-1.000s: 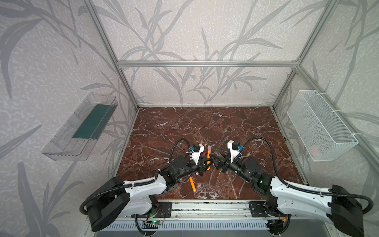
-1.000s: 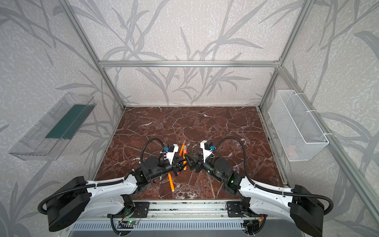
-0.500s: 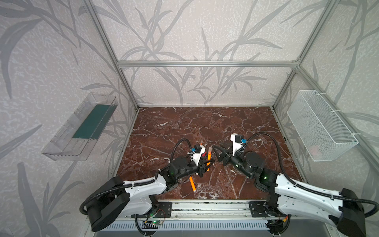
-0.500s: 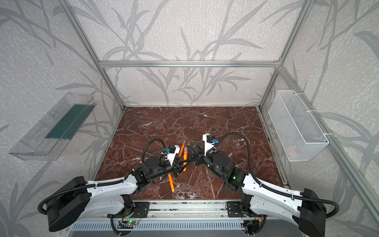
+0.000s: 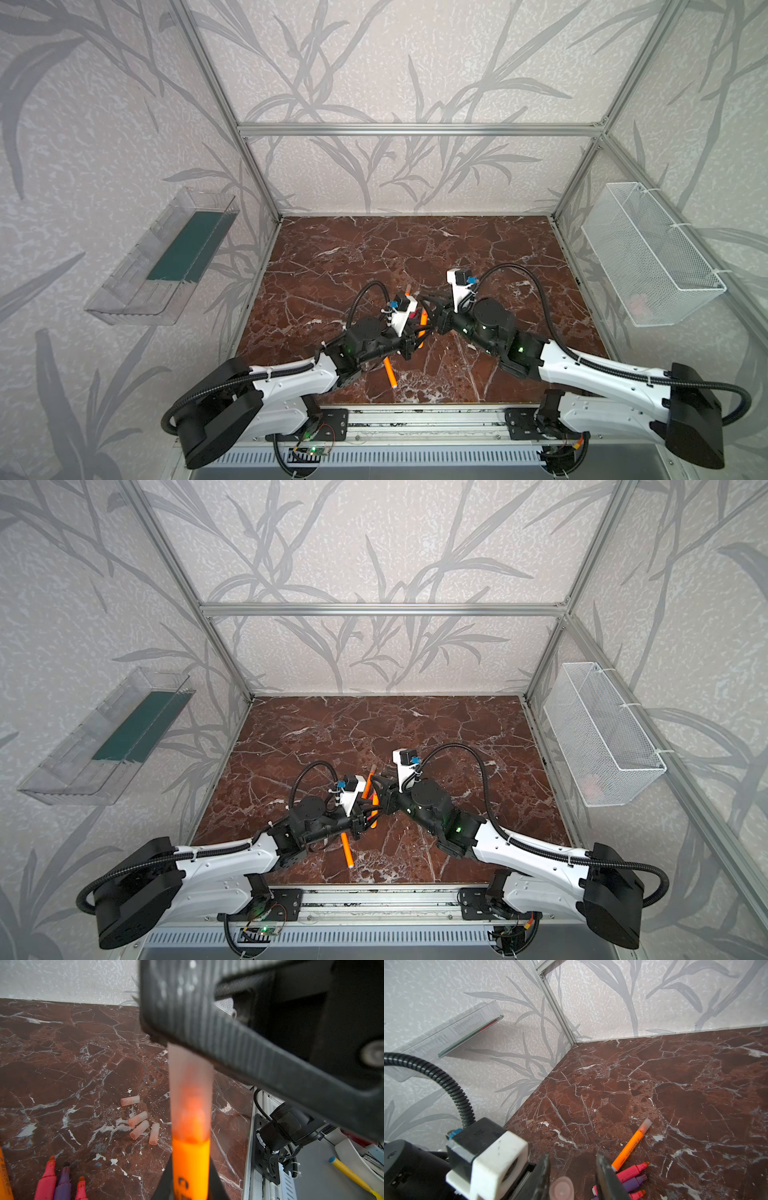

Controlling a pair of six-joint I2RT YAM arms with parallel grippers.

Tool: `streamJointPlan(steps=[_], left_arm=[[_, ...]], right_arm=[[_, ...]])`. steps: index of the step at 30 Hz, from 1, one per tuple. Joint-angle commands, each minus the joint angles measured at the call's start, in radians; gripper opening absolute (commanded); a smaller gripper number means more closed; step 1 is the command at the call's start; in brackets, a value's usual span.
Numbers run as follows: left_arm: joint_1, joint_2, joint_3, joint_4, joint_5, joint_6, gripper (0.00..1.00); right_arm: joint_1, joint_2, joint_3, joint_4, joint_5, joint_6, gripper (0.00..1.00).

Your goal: Insert the pens into the pen caps

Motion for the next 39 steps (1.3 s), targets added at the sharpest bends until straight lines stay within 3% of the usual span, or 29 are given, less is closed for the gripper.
streamJointPlan(steps=[1, 10, 14, 21, 26, 30, 35, 39], left_arm=[[-0.001, -0.015, 0.034, 0.013, -0.007, 0.021, 0.0], [-0.002, -0.035, 0.026, -0.005, -0.041, 0.019, 0.0], [-0.001, -0.055, 0.013, -0.003, -0.094, 0.016, 0.0], [-0.001, -0.102, -0.031, 0.018, -0.265, -0.048, 0.0], [0.0, -0.119, -0.038, 0.045, -0.22, -0.037, 0.0], [0.0, -0.18, -0.014, -0.045, -0.239, -0.01, 0.0], [0.0, -0.213, 0.049, -0.159, -0.367, 0.081, 0.0], [0.0, -0.159, 0.133, -0.201, -0.553, 0.132, 0.0]], right_arm=[[0.003, 0.013, 0.033, 0.005, -0.028, 0.015, 0.34], [0.002, 0.046, 0.025, 0.017, -0.072, 0.035, 0.19], [0.006, 0.043, 0.002, 0.04, -0.117, 0.028, 0.0], [0.069, -0.008, -0.143, 0.149, -0.157, 0.021, 0.0], [0.117, -0.034, -0.222, 0.273, -0.228, -0.049, 0.0], [0.135, -0.067, -0.283, 0.355, -0.222, -0.07, 0.0], [0.165, -0.052, -0.226, 0.186, -0.146, 0.065, 0.0], [0.263, 0.0, -0.193, 0.178, -0.074, 0.062, 0.0]])
